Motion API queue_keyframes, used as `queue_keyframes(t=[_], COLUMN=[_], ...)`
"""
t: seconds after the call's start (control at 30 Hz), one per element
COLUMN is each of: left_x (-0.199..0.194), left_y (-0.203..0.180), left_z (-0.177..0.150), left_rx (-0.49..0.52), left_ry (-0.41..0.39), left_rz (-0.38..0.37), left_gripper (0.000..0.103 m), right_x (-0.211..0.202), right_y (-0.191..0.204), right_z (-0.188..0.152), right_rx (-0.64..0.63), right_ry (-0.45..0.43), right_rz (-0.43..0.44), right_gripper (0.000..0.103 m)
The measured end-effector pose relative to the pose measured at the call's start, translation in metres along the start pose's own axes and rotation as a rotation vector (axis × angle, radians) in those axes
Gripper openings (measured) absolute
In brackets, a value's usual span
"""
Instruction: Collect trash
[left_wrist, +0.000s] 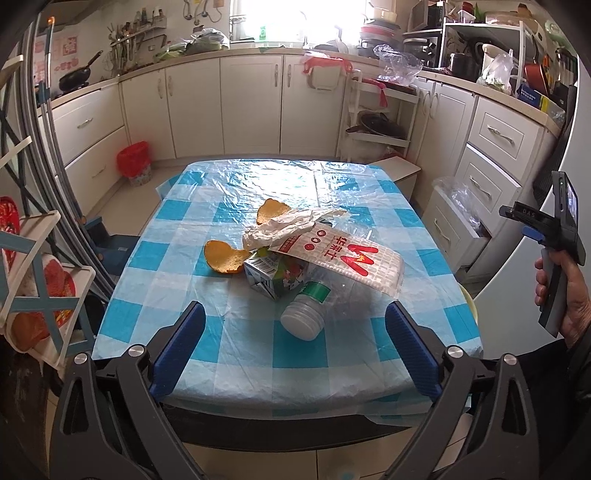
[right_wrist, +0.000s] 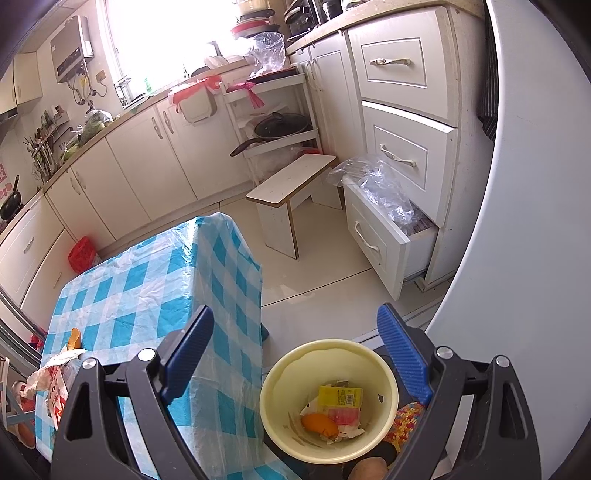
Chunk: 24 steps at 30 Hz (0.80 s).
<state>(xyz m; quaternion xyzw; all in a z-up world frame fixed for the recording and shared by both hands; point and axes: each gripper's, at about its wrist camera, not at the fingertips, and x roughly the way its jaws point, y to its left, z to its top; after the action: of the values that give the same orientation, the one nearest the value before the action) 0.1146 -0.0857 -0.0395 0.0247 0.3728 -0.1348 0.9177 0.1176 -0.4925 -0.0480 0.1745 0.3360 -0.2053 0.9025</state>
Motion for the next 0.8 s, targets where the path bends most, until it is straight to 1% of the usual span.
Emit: queue_keyframes(t=[0.8], left_x=[-0.0056], left_y=[-0.0008], left_z=[-0.0052], left_rx=[0.005], left_ry=[0.007], left_rz=[-0.001], left_gripper=[0.095], right_x=[-0.0028], right_y=[-0.0032], right_z=[-0.0015], right_rx=[0.001], right_ry=[-0.007], right_rz=[0.005], right_gripper=[0.086])
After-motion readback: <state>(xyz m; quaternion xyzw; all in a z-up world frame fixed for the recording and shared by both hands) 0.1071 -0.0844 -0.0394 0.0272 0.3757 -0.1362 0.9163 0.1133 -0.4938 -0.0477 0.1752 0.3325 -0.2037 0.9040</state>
